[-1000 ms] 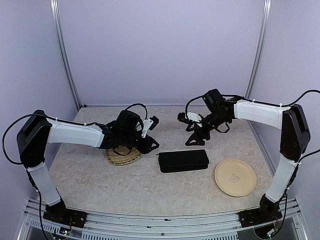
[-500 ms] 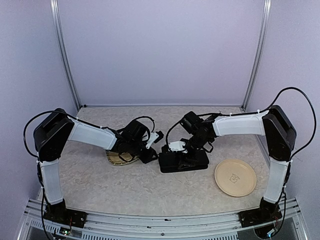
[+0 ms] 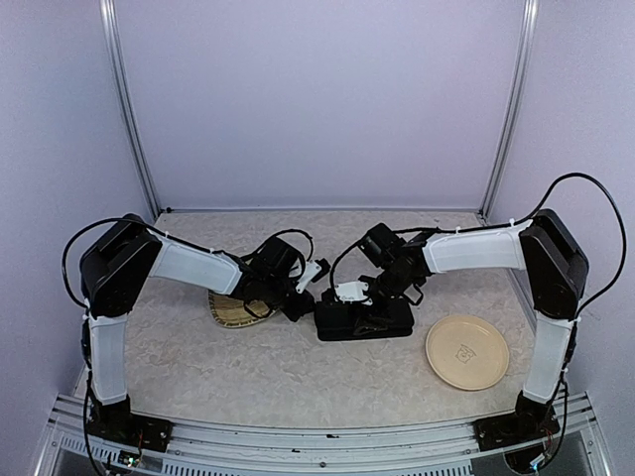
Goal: Sort the hair-cutting tools
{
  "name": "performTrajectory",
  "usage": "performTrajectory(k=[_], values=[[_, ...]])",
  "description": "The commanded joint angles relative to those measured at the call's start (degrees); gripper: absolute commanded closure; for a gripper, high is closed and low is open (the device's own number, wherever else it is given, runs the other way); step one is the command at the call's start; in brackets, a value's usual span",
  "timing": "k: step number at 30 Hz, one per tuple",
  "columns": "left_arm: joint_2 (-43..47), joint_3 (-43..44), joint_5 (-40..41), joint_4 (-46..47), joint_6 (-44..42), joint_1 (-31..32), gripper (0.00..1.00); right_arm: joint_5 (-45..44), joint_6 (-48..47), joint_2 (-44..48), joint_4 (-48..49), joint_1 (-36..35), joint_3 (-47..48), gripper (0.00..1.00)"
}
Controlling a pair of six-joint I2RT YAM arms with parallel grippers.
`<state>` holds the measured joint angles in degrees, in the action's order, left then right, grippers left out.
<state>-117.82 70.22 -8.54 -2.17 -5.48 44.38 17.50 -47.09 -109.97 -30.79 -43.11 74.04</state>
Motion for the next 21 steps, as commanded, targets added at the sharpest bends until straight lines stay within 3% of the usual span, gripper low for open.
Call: performTrajectory(k=[1,3,21], values=[[-1.2,0.8,0.2,1.5,-1.1,-0.2,0.93,-0.4,0.3,-0.5,-0.2,-0.4,-1.4,0.33],[-0.8,0.5,0.3,1.8,-0.9,-0.2,1.00,-0.7,0.7,-0.8,0.0,-0.4,-1.4,0.33],[7.5,-7.7,1.5,-7.1,5.5,-0.4,1.00,-6.7,6.7,-7.1,2.7,3.2,-3.4,0.57]])
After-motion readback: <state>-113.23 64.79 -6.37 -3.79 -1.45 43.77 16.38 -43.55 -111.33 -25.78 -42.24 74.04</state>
